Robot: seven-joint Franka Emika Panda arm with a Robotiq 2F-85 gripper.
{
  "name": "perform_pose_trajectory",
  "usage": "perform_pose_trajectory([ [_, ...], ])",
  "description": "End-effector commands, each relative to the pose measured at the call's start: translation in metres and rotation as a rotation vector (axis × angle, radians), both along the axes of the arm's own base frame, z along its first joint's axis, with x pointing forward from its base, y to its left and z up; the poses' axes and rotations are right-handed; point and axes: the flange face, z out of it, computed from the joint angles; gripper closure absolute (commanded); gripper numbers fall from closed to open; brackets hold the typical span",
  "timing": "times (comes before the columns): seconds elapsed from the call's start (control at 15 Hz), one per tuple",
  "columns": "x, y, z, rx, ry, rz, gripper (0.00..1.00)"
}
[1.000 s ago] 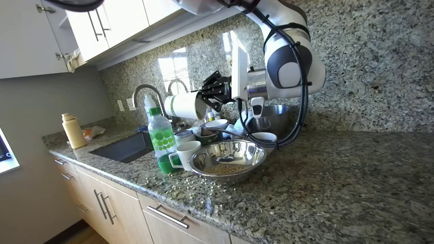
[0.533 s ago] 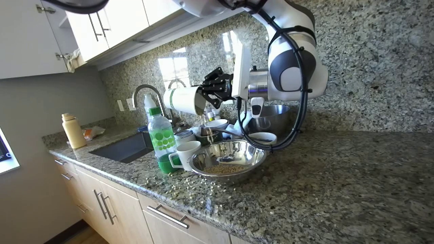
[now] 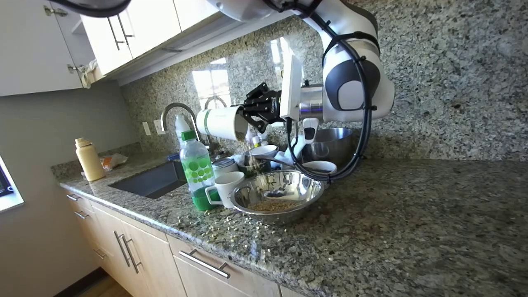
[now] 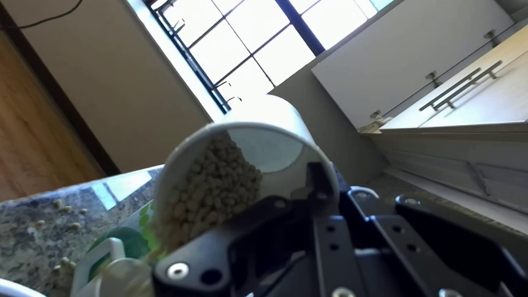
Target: Pick up the white cup, pour some of its contents in the silver dish and put the cup back on the countertop.
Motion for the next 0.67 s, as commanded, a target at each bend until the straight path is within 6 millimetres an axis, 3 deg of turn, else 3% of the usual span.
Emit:
perform_pose_trajectory([
  [0.0,-0.004,-0.001,0.018,-0.194,0.011,-0.007,0.99],
  [0.27,-0.004,0.005,0.030,-0.419,0.004,0.014,0.99],
  [0.6,-0.010,0.030,0.056,-0.708,-0.036,0.077,0.99],
])
